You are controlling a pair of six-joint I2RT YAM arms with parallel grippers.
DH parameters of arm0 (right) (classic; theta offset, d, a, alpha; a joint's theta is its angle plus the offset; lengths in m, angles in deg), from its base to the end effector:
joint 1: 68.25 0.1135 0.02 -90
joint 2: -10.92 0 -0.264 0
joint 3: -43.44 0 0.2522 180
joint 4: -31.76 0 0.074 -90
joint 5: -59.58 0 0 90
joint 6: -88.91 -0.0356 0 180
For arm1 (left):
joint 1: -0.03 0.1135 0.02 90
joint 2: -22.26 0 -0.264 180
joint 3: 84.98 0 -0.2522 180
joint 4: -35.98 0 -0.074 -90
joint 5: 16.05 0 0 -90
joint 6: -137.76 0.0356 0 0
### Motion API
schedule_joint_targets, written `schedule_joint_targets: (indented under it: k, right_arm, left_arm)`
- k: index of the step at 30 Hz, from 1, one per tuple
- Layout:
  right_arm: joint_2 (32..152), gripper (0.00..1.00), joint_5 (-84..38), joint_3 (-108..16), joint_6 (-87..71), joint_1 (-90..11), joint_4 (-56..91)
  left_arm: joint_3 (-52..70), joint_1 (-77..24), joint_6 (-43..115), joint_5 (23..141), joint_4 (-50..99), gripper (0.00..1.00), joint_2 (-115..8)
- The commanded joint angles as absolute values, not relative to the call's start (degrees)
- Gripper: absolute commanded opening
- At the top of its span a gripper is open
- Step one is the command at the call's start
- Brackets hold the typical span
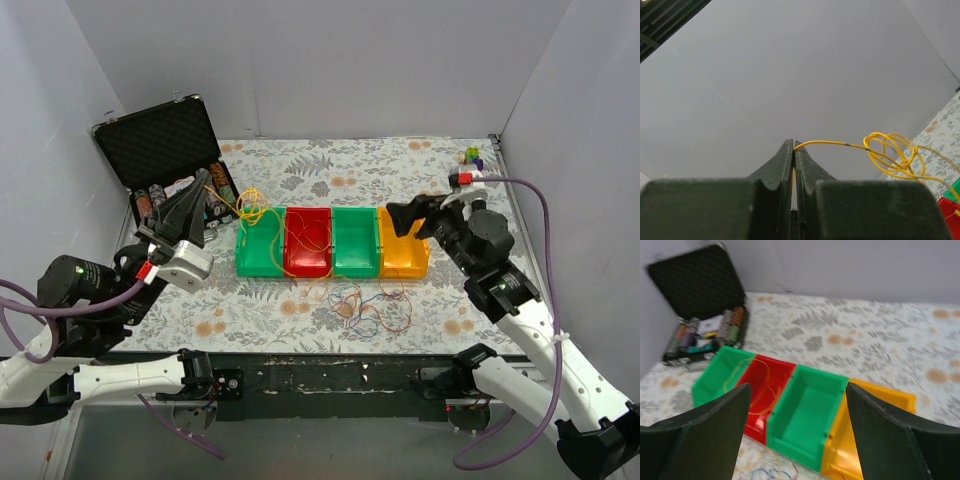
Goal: Untangle the cables
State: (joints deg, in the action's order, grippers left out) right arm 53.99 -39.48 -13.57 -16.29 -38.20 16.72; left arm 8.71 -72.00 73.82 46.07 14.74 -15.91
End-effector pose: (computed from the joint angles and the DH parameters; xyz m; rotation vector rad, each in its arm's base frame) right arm 0.1595 0.0858 0.3524 -0.0838 1.6091 0.4888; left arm 0.0389 -0.0660 0.5122 0.5319 1.0425 -0.4421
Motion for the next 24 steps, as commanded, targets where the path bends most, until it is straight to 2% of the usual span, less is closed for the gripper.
schedule_joint_targets:
  k: [1, 9, 14, 24]
  right_arm:
    - [58.8, 0.86, -23.1, -22.5, -18.0, -36.4, 28.3]
    - [67.9, 0.88, -7.7, -26.6, -18.8, -24.3, 42.4]
    - [74.2, 0.87, -3.7, -31.6, -16.2, -16.1, 45.5]
    - [78.5, 0.85, -1.8, -34.0, -17.7, -12.7, 52.5]
  left_arm:
    - [9.2, -72.2, 72.2, 47.8, 14.5, 0.0, -14.6]
    - [11.2, -72.2, 71.0, 49.3, 12.1, 0.0, -14.3]
    - [12.5, -72.2, 70.6, 49.5, 11.9, 0.0, -13.8]
    - [12.4, -72.1, 70.4, 49.2, 11.6, 0.0, -13.3]
